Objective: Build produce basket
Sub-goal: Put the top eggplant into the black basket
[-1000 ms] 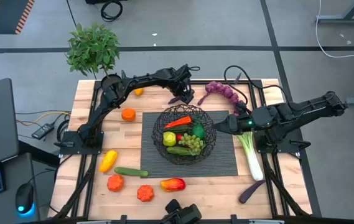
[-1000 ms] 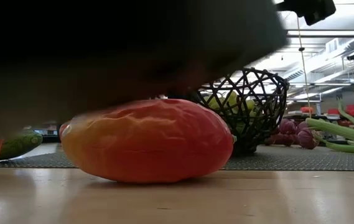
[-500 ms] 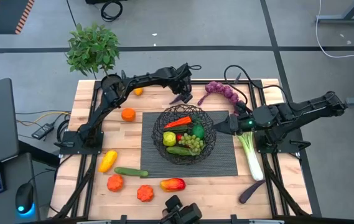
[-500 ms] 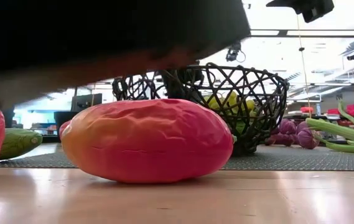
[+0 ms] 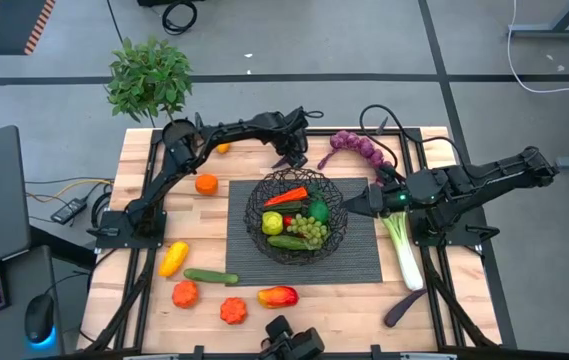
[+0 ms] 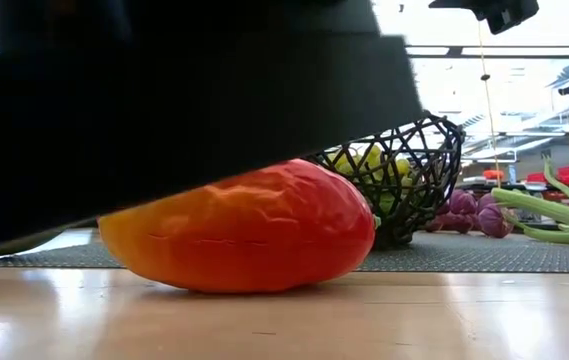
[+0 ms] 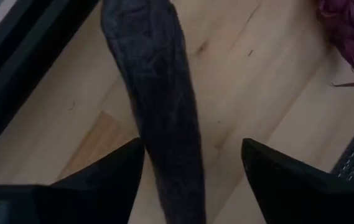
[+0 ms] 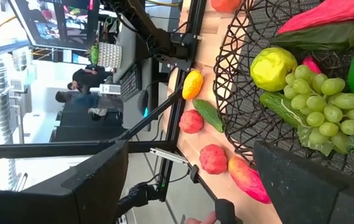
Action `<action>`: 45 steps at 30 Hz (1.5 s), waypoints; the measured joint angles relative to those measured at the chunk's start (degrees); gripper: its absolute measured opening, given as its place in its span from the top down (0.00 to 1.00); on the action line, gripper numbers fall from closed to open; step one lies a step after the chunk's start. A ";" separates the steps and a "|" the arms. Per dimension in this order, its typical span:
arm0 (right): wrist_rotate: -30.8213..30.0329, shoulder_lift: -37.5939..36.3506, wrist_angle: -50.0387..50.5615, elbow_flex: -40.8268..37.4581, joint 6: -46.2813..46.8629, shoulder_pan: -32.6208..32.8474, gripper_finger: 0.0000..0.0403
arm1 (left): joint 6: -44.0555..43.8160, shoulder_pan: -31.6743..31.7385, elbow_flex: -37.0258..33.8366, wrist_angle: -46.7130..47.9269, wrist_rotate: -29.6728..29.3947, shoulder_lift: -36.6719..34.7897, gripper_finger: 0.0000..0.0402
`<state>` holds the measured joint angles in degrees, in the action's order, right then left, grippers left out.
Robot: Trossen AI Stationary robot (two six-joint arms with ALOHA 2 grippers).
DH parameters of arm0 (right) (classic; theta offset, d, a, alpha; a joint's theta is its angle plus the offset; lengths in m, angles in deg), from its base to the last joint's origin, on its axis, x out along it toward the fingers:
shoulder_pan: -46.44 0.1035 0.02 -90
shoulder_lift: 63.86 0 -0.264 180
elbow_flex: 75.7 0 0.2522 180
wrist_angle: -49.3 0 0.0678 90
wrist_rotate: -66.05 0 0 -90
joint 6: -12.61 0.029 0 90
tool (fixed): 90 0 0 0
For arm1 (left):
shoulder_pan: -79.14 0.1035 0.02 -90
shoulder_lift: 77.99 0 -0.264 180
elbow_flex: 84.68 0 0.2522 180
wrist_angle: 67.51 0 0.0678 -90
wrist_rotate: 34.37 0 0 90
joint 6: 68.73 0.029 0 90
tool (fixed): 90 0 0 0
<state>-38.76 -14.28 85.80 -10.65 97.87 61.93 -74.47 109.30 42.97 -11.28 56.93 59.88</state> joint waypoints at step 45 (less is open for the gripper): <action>-5.25 -0.02 -0.46 0.00 -13.35 -0.40 0.14 | 7.87 -11.47 0.22 23.29 9.57 -28.18 0.76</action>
<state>-44.00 -14.30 85.34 -10.65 84.51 61.53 -66.60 97.84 43.19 12.00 66.50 31.70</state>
